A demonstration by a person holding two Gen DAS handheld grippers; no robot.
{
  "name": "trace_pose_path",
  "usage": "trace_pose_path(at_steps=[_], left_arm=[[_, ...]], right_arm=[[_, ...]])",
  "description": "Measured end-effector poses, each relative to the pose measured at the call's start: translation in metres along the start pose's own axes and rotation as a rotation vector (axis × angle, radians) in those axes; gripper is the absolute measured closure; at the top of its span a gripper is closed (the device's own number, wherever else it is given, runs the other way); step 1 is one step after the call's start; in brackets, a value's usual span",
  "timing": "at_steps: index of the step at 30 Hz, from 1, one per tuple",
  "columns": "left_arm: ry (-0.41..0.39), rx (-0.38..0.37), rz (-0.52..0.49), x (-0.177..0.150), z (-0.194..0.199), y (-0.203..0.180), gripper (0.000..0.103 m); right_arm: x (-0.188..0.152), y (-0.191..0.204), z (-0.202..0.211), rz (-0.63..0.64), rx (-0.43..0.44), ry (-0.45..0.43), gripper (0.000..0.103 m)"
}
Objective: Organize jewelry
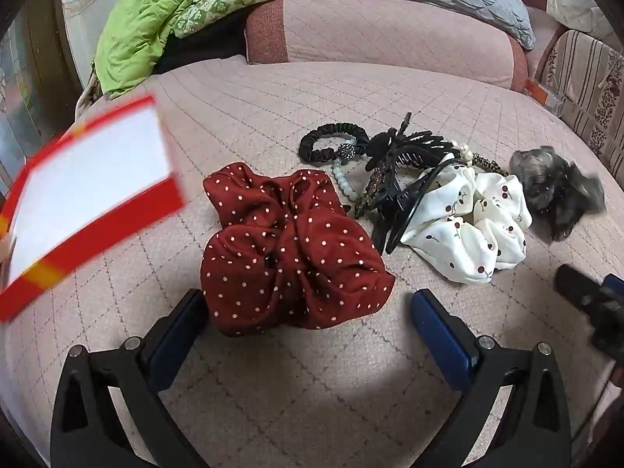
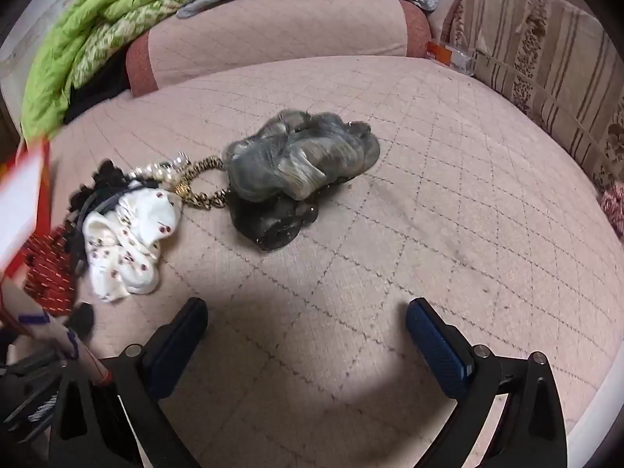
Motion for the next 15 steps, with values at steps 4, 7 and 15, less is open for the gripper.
trace_pose_path(at_steps=[4, 7, 15], left_arm=[[-0.007, 0.006, 0.001, -0.004, 0.0, -0.002, 0.0], [-0.007, 0.005, 0.001, 0.0, 0.003, 0.001, 0.0], [-0.009, 0.005, 0.001, 0.0, 0.003, -0.001, 0.0]], right_arm=[[0.006, -0.012, 0.032, -0.04, 0.031, -0.053, 0.0], [0.007, -0.017, 0.065, -0.029, 0.071, -0.123, 0.0], [-0.007, -0.009, 0.12, 0.121, 0.096, -0.273, 0.0]])
Point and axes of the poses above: each gripper's, at about its wrist camera, not at the fingertips, and z roughly against the way its jaws point, y to its left, x to its top, the point moved 3 cm from there along -z, roughly the way its jaws point, and after that the axes turned 6 degrees about -x, right-handed, at the moved point
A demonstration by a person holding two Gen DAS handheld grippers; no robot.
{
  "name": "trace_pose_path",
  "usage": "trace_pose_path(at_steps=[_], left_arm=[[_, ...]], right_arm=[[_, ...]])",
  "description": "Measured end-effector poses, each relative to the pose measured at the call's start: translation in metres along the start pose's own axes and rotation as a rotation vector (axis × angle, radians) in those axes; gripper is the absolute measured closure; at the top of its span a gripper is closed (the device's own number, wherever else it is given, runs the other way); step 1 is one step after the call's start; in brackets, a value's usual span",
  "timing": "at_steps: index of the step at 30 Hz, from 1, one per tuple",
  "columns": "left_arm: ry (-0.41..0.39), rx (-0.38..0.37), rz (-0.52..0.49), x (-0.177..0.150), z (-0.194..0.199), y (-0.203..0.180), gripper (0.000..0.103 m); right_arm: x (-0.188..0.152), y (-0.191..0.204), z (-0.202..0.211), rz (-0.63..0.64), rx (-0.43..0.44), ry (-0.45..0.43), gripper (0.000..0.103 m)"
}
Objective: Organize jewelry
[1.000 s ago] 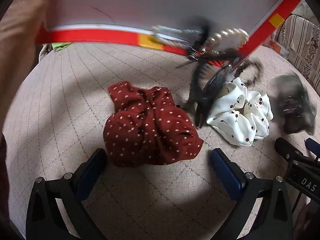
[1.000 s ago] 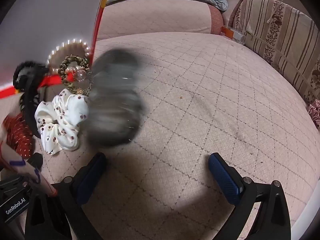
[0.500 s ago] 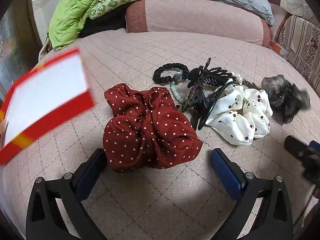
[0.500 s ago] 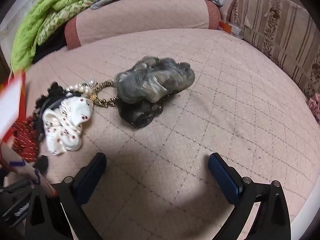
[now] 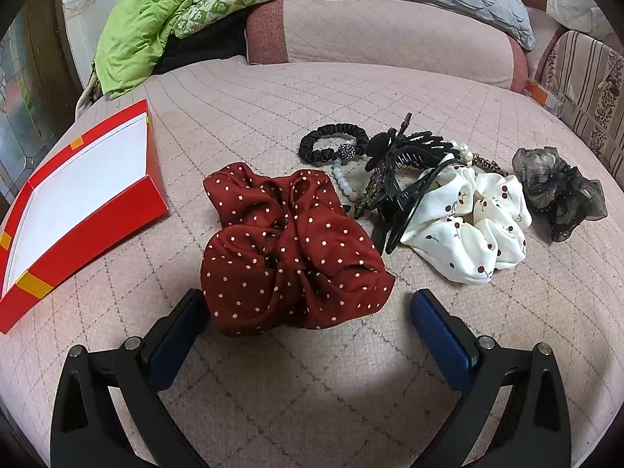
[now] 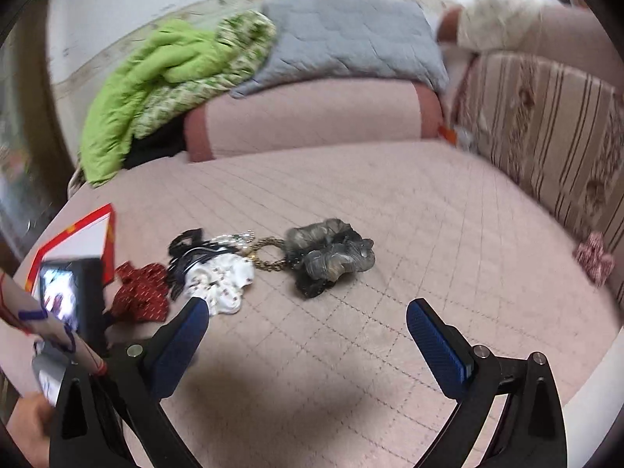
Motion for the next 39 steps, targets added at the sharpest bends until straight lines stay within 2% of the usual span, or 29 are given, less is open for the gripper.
trace_pose_path(at_steps=[4, 7, 8, 10, 12, 15, 18, 24, 31, 39], left_arm=[[-0.006, 0.009, -0.004, -0.007, 0.001, 0.002, 0.0], [0.032, -0.049, -0.025, -0.015, 0.018, 0.007, 0.0], [0.026, -0.043, -0.025, -0.02, 0.025, 0.009, 0.0], [-0.021, -0.017, -0.028, -0.028, 0.049, 0.01, 0.0], [-0.079, -0.033, -0.024, -0.036, 0.075, 0.015, 0.0], [-0.208, -0.002, -0.053, -0.045, 0.122, 0.023, 0.0], [-0.269, 0.015, -0.07, -0.055, 0.148, 0.032, 0.0], [-0.286, 0.043, -0.056, -0.032, 0.163, 0.045, 0.0], [-0.314, 0.061, -0.015, -0.031, 0.174, 0.062, 0.0], [-0.304, 0.064, 0.01, -0.032, 0.169, 0.067, 0.0]], right_arm=[[0.003, 0.002, 0.012, -0.066, 0.065, -0.01, 0.0], [-0.002, -0.001, 0.019, -0.12, 0.093, -0.015, 0.0], [-0.002, 0.0, 0.02, -0.123, 0.094, -0.016, 0.0], [-0.002, 0.002, 0.024, -0.125, 0.09, -0.032, 0.0], [-0.003, 0.004, 0.027, -0.128, 0.084, -0.04, 0.0], [-0.005, 0.006, 0.03, -0.136, 0.079, -0.041, 0.0], [-0.004, 0.011, 0.031, -0.135, 0.083, -0.043, 0.0], [-0.005, 0.036, 0.035, -0.085, 0.099, -0.055, 0.0], [-0.004, 0.055, 0.034, -0.052, 0.116, -0.053, 0.0], [-0.006, 0.057, 0.031, -0.05, 0.111, -0.047, 0.0]])
Point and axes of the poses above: each gripper's, at about its wrist camera, not at the fingertips, and z roughly against the way its jaws point, y to its left, x to its top, the point moved 3 cm from there along -z, roughly the way its jaws point, and after that the axes turned 6 degrees about -x, right-handed, at the moved point
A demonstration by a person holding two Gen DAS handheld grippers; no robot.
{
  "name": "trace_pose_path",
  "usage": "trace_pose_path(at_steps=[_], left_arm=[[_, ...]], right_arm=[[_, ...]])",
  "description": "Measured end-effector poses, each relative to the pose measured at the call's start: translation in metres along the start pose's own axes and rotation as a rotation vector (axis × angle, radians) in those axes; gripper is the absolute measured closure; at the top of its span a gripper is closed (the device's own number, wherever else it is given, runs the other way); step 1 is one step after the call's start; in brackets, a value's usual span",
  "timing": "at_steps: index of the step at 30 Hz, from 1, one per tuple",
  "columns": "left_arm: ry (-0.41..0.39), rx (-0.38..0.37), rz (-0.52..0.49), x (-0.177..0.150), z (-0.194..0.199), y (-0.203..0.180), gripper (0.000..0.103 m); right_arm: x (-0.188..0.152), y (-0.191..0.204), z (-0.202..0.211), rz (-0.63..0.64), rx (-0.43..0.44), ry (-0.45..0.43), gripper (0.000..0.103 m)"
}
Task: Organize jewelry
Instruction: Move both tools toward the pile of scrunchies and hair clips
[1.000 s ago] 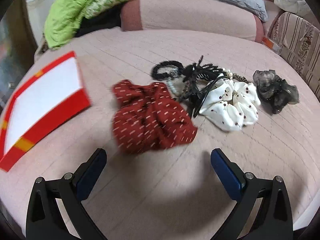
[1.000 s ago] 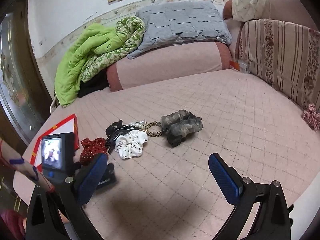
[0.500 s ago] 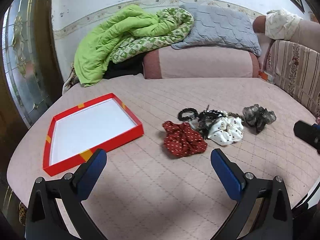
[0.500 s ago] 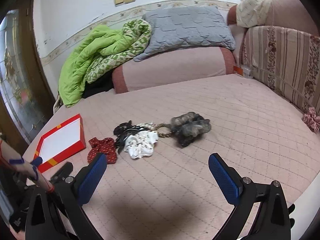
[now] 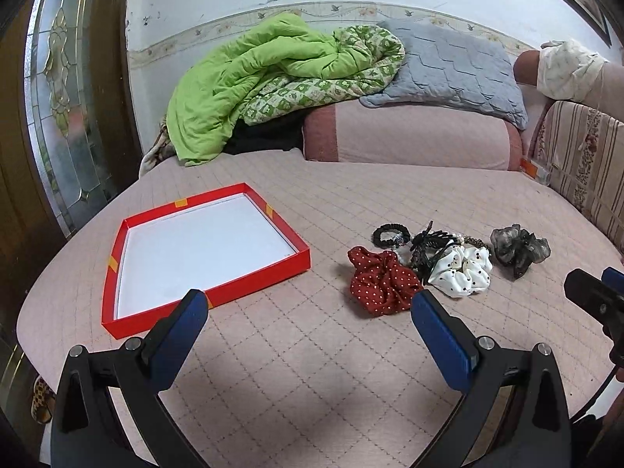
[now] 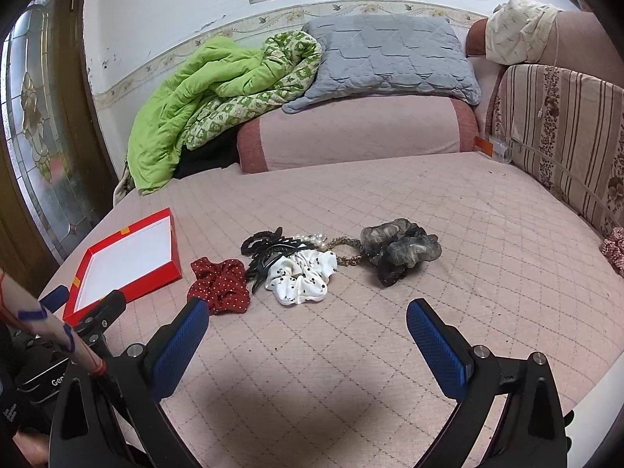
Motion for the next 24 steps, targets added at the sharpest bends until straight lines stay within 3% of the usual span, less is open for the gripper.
trace_pose_path(at_steps=[24], left_arm=[[0.013, 0.009, -0.008, -0.0089, -0.0068, -0.0071, 0.0]], right_arm=[[0.0011, -0.0072, -0.003, -0.016, 0.004, 0.018, 0.0]])
Point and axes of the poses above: each gripper's, at about its wrist camera, not at the fingertips, and z roughly against the way its jaws point, y to its left, x to its top, the point moved 3 cm from there along -z, roughly the way its jaws point, and after that the axes turned 6 degrees about -x, right-handed, at the moved point
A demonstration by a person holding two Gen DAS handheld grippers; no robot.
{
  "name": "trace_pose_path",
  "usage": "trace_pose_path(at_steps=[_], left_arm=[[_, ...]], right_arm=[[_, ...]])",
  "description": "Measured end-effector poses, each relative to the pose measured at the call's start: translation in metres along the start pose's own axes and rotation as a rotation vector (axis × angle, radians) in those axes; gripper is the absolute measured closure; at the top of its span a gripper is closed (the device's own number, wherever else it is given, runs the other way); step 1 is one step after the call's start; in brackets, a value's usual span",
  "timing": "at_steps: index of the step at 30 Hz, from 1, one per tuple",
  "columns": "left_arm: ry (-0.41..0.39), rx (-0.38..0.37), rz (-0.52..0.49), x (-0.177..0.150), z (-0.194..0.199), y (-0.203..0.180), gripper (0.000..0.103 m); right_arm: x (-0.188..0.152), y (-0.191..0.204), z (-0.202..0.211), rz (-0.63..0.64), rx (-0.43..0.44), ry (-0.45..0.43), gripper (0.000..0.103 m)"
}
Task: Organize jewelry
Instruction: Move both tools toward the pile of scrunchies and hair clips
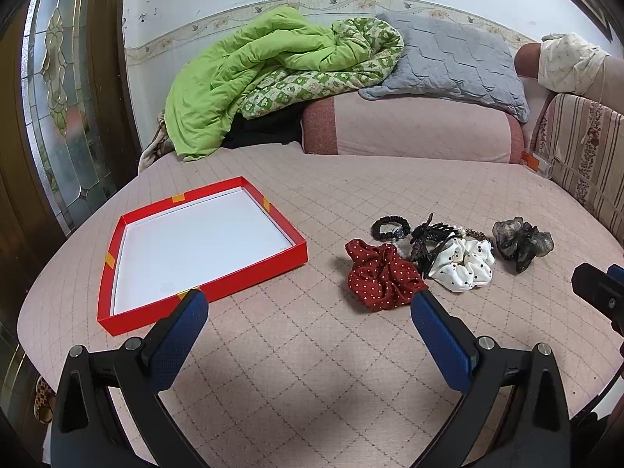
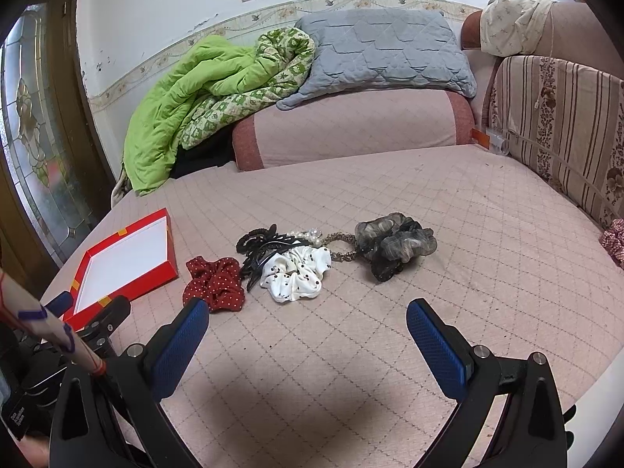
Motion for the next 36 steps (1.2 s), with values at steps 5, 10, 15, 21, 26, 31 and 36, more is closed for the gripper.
trace_pose_path(at_steps=[5, 10, 15, 21, 26, 31, 36], left_arm=[[0.006, -0.002, 0.007, 0.0, -0.002, 0.004, 0.0], [0.007, -0.01, 0.018, 0.0, -0.005, 0.012, 0.0], [0.049, -0.025, 0.045, -0.004, -0.021, 0.019, 0.0], [0.071, -0.045, 0.062, -0.002, -0.034, 0.022, 0.0], [0.102, -0.066, 0.07, -0.002, -0.045, 0.02, 0.0], [0.12, -0.107, 0.056, 0.003, -0.06, 0.007, 0.0], [0.187, -0.171, 0.061, 0.012, -0.088, -0.011, 0.0]], right_arm=[[-0.002, 0.002, -0.002, 0.001, -0.001, 0.006, 0.0], [-0.002, 0.004, -0.005, 0.003, 0.0, 0.016, 0.0], [-0.002, 0.006, -0.011, 0.006, -0.005, 0.032, 0.0], [-0.001, 0.006, -0.02, 0.002, -0.005, 0.054, 0.0], [-0.001, 0.005, -0.028, -0.005, 0.003, 0.078, 0.0], [-0.001, -0.001, -0.031, -0.018, 0.001, 0.09, 0.0], [-0.002, -0.017, -0.037, -0.07, -0.015, 0.116, 0.0]])
Point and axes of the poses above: each gripper's, at about its wrist camera, not at the fingertips, and z roughly against the way its jaws point, y to its left, x to its top, the point moved 3 cm from there along -z, roughly the way its jaws point, and after that the axes turned 6 degrees about -x, right-handed, at the moved point
